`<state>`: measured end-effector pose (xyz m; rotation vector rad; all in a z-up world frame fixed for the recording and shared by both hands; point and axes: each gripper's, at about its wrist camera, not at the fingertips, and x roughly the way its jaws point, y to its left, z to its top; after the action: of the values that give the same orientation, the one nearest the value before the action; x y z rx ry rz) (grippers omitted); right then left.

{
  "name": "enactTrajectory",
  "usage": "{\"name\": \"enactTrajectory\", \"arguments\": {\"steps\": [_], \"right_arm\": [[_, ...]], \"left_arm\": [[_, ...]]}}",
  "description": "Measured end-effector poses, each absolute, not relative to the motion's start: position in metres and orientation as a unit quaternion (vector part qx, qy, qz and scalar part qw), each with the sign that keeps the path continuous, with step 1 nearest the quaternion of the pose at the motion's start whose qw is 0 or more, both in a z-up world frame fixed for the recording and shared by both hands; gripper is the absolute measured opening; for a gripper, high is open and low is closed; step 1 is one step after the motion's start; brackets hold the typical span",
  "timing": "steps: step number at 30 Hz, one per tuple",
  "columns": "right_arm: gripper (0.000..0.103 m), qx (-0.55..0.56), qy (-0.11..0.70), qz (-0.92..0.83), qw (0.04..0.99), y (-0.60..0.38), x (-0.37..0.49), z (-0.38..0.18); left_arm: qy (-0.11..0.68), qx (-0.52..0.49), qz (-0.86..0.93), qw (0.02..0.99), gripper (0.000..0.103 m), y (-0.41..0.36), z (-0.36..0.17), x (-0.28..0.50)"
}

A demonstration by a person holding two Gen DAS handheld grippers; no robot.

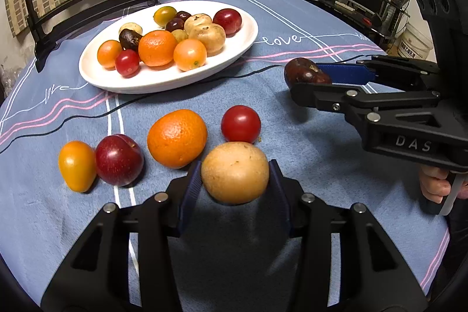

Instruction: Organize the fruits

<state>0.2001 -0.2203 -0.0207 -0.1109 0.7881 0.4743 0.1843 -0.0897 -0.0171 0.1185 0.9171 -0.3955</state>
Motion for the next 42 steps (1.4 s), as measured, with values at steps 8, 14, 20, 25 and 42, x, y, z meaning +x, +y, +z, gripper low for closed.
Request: {"name": "enactTrajectory", "arguments": {"steps": [8,14,20,25,42], "right_arm": [[0.042,-0.053,0.380,0.230,0.894,-0.221,0.200,-0.021],[0.042,-0.059,0.373,0.243,0.894,-0.216,0.197,-0.022],[0.042,-0.060,0.364,0.256,0.893,-0.212,0.195,-0.021],[0.042,-0.052,0.353,0.269,0.894,-0.210,0.192,-0.019],[0.042,0.015,0.303,0.228,0.925,-0.197,0.266,0.016]], "left_arm": [[0.419,0.054,-0.190,0.886,0.047,-0.084,-0.007,0.174],[0.397,0.020,-0.192,0.897,0.047,-0.069,0.008,0.161],[0.369,0.014,-0.166,0.914,0.047,-0.059,0.020,0.155],[0.361,0.000,-0.150,0.920,0.047,-0.047,0.028,0.159],[0.359,-0.016,-0.114,0.926,0.047,-0.008,0.066,0.276]]}}
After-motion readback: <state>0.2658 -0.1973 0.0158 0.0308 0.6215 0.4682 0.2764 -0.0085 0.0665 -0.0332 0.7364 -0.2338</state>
